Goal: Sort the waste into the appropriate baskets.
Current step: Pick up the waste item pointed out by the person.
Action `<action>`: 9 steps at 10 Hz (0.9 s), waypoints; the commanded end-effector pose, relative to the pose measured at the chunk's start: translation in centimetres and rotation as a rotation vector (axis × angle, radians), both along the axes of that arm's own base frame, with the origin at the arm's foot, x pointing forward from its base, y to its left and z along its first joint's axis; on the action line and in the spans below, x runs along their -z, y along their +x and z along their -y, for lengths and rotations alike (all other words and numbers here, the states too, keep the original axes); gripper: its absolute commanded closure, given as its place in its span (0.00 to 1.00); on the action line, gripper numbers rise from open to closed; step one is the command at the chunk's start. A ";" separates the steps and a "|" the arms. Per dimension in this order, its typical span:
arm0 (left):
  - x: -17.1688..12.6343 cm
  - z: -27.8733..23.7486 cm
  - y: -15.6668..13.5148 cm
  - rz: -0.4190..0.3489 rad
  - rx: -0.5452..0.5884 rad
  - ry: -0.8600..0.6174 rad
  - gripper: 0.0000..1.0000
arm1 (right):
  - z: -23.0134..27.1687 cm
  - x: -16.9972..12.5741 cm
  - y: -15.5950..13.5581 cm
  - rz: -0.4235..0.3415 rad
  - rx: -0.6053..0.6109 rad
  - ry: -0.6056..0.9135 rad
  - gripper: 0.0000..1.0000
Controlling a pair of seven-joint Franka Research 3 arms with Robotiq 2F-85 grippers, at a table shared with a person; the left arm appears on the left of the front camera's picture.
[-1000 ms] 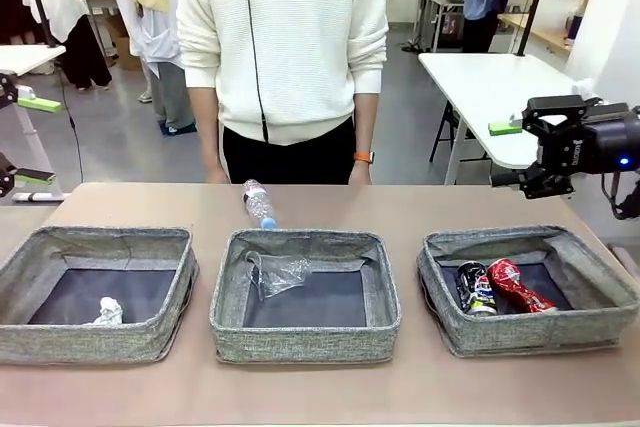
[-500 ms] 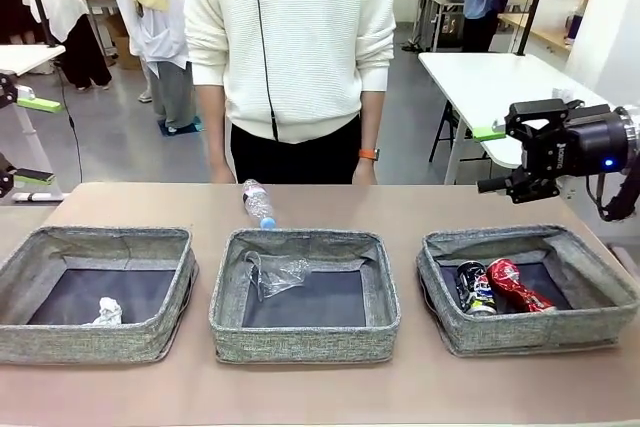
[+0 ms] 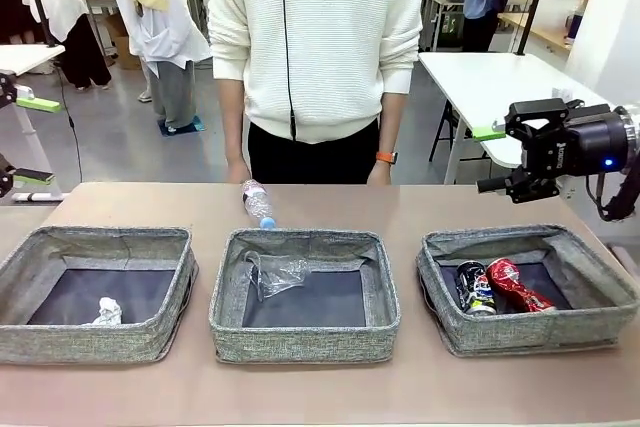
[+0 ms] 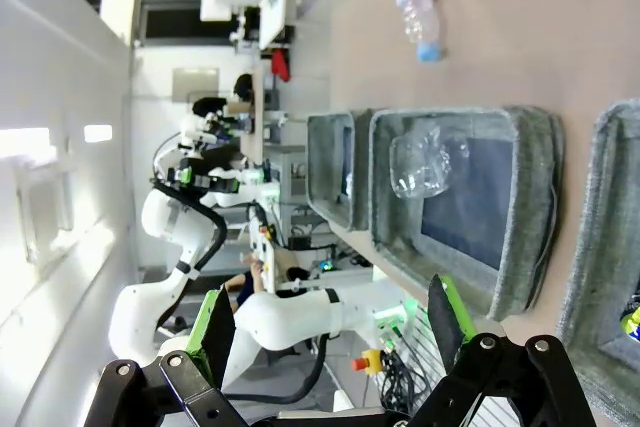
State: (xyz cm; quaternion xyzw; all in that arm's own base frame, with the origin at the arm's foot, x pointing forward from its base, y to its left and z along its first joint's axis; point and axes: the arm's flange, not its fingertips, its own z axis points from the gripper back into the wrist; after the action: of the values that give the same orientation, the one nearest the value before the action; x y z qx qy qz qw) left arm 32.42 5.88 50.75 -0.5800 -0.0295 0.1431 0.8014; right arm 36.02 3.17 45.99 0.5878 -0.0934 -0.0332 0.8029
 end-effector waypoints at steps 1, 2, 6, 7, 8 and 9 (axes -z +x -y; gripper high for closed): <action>-0.2 0.2 -0.1 0.001 -0.006 -0.010 0.00 | 0.0 -0.6 0.1 -0.017 0.006 0.014 0.00; -0.2 0.2 -0.1 0.001 -0.006 -0.010 0.00 | 0.0 -0.6 0.1 -0.017 0.006 0.014 0.00; -0.2 0.2 -0.1 0.001 -0.006 -0.010 0.00 | 0.0 -0.6 0.1 -0.017 0.006 0.014 0.00; -0.2 0.2 -0.1 0.001 -0.006 -0.010 0.00 | 0.0 -0.6 0.1 -0.017 0.006 0.014 0.00; -0.2 0.2 -0.1 0.001 -0.006 -0.010 0.00 | 0.0 -0.6 0.1 -0.017 0.006 0.014 0.00; -0.2 0.2 -0.1 0.001 -0.006 -0.010 0.00 | 0.0 -0.6 0.1 -0.017 0.006 0.014 0.00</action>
State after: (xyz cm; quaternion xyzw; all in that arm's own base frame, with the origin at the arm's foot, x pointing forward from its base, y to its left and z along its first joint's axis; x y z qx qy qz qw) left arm 32.42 5.88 50.75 -0.5800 -0.0295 0.1431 0.8014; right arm 36.02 3.17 45.99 0.5878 -0.0933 -0.0334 0.8029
